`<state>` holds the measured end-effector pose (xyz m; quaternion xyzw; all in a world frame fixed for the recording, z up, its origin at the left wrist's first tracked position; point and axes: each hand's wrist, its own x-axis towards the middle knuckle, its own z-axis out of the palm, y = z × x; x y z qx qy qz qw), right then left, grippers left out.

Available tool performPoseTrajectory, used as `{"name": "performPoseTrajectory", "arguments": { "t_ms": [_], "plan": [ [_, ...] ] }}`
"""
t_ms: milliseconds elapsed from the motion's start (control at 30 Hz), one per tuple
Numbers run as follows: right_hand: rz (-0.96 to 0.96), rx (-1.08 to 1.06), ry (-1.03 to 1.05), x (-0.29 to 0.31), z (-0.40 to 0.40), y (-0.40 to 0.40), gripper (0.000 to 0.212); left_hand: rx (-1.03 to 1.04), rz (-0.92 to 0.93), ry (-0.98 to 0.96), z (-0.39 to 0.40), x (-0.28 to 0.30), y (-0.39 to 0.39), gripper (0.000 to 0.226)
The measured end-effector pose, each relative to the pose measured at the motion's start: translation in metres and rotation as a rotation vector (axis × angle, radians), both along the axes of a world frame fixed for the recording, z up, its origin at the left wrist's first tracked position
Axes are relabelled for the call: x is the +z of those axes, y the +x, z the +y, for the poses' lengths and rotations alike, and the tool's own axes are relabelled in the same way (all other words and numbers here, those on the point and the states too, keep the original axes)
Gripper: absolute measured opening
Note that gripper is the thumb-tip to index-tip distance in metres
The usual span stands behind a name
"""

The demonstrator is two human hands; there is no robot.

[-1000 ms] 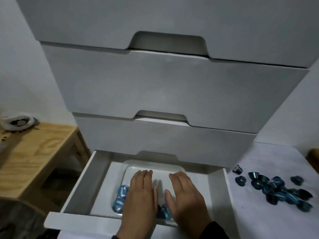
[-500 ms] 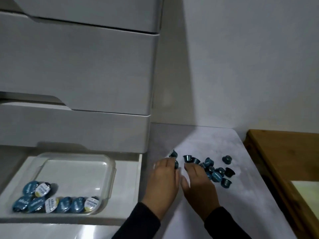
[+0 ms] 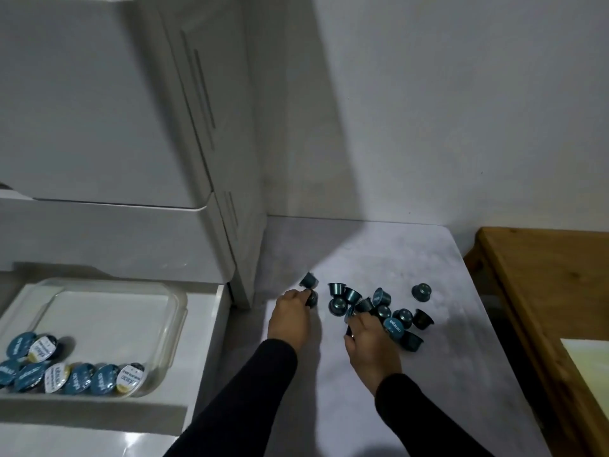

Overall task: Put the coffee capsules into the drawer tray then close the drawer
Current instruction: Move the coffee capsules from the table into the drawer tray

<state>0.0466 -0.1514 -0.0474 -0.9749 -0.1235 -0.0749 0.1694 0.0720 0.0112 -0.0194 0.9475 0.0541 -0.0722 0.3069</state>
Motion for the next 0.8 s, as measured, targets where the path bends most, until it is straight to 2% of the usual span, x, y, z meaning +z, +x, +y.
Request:
{"name": "performPoseTrajectory", "arguments": {
  "t_ms": [100, 267, 367, 700, 800],
  "plan": [
    [0.016, 0.012, 0.049, -0.009, -0.001, 0.000, 0.023, 0.057, -0.023, -0.073, -0.001, -0.005, 0.004, 0.029],
    [0.005, 0.098, 0.053, -0.007, -0.005, -0.005, 0.035, 0.172, -0.071, -0.163, -0.005, -0.007, 0.006, 0.023],
    [0.007, 0.103, 0.142, -0.007, -0.009, -0.012, 0.038, 0.223, -0.073, -0.206, -0.009, -0.007, 0.008, 0.022],
    [0.044, 0.058, 0.313, -0.012, -0.018, -0.024, 0.034, 0.277, -0.076, -0.257, -0.013, -0.019, 0.015, 0.016],
    [0.052, 0.035, 0.331, -0.010, -0.019, -0.023, 0.027, 0.343, -0.081, -0.342, -0.015, -0.018, 0.010, 0.013]
  ]
}}
